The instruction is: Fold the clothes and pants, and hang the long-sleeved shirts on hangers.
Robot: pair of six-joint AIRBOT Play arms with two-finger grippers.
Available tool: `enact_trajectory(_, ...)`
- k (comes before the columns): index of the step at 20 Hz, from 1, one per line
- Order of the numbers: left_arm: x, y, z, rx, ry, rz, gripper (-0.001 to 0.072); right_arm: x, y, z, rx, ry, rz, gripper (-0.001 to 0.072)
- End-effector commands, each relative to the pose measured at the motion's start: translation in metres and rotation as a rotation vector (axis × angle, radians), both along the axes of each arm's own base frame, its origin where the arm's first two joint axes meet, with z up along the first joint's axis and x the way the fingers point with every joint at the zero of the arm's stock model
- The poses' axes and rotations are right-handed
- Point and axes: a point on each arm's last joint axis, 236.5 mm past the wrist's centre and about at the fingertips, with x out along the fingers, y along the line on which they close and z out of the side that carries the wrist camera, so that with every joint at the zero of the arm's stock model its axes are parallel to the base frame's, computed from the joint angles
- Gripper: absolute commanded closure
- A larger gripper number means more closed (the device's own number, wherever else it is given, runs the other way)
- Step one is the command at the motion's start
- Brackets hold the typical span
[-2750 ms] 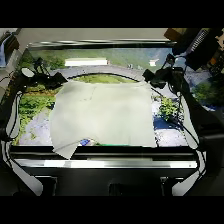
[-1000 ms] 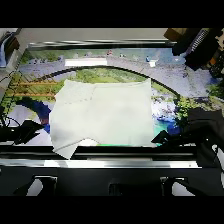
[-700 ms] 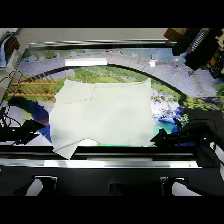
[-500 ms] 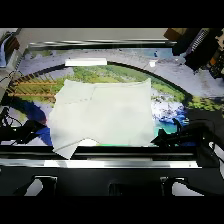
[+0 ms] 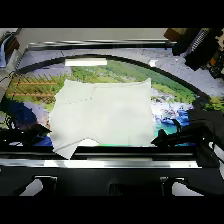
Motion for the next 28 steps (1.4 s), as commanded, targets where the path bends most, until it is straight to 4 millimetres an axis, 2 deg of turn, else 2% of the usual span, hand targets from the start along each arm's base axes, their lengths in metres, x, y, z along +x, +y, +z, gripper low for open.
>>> enact_trajectory(1, -0.013, -0.004, -0.017, -0.003, 0.038, -0.024, 0.0042, 0.002, 0.002, 0.010, 0.004, -0.025, 0.001, 0.0675)
enact_trajectory(8, -0.024, -0.009, -0.033, -0.008, 0.057, -0.013, 0.0042, 0.005, 0.001, 0.018, -0.004, -0.050, -0.002, 0.0675)
enact_trajectory(12, -0.010, -0.012, -0.033, -0.033, 0.015, 0.022, 0.0048, 0.007, 0.001, 0.022, -0.009, -0.069, -0.005, 0.0675)
enact_trajectory(15, -0.008, -0.019, -0.038, -0.042, 0.026, 0.005, 0.0051, 0.010, -0.001, 0.027, -0.022, -0.093, -0.010, 0.0675)
enact_trajectory(17, -0.008, -0.023, -0.043, -0.043, 0.036, -0.011, 0.0167, 0.013, -0.002, 0.030, -0.033, -0.109, -0.021, 0.0675)
enact_trajectory(21, -0.004, -0.020, -0.045, -0.025, 0.026, -0.001, 0.0670, 0.014, -0.002, 0.037, -0.040, -0.129, -0.026, 0.0675)
enact_trajectory(23, -0.003, -0.021, -0.044, -0.031, 0.023, 0.003, 0.0691, 0.017, -0.001, 0.044, -0.040, -0.152, -0.030, 0.0675)
enact_trajectory(25, 0.001, -0.023, -0.038, -0.043, 0.006, 0.013, 0.0692, 0.024, 0.002, 0.056, -0.034, -0.255, 0.014, 0.0676)
enact_trajectory(27, 0.014, -0.026, -0.019, -0.069, -0.044, 0.020, 0.0692, 0.043, 0.003, 0.077, -0.025, -0.354, -0.007, 0.0675)
enact_trajectory(28, 0.026, -0.025, -0.003, -0.072, -0.092, 0.021, 0.0693, 0.061, 0.003, 0.094, -0.021, -0.423, -0.034, 0.0676)
